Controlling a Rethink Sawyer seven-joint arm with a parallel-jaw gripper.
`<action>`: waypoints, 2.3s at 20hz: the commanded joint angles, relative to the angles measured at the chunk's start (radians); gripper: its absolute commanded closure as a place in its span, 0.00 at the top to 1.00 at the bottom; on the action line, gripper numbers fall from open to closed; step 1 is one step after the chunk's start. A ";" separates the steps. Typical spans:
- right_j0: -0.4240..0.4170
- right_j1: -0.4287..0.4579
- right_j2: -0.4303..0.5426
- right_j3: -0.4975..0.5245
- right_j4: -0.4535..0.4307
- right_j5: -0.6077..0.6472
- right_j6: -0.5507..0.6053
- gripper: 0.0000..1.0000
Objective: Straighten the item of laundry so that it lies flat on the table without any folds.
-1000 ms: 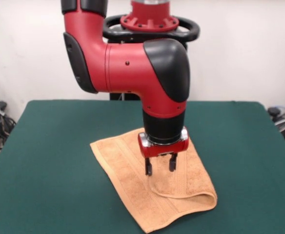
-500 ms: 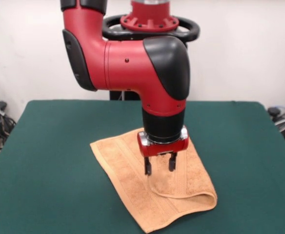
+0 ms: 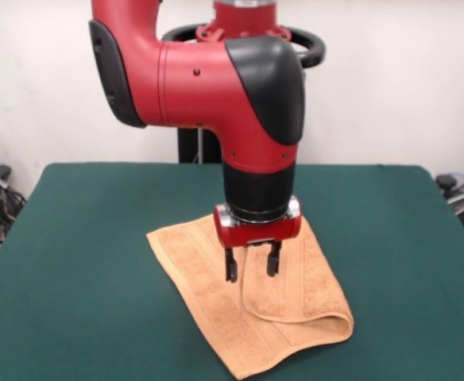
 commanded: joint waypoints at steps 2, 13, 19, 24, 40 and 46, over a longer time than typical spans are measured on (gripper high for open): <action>-0.013 -0.020 0.048 0.036 -0.024 0.072 0.014 1.00; -0.006 -0.008 0.049 0.023 -0.022 0.072 0.022 1.00; -0.003 0.005 0.044 0.010 -0.030 0.086 0.013 1.00; 0.011 0.057 0.034 -0.029 -0.042 0.057 0.024 1.00; 0.017 0.094 0.037 -0.060 -0.039 0.053 0.020 1.00; 0.014 0.089 0.037 -0.054 -0.042 0.050 0.016 1.00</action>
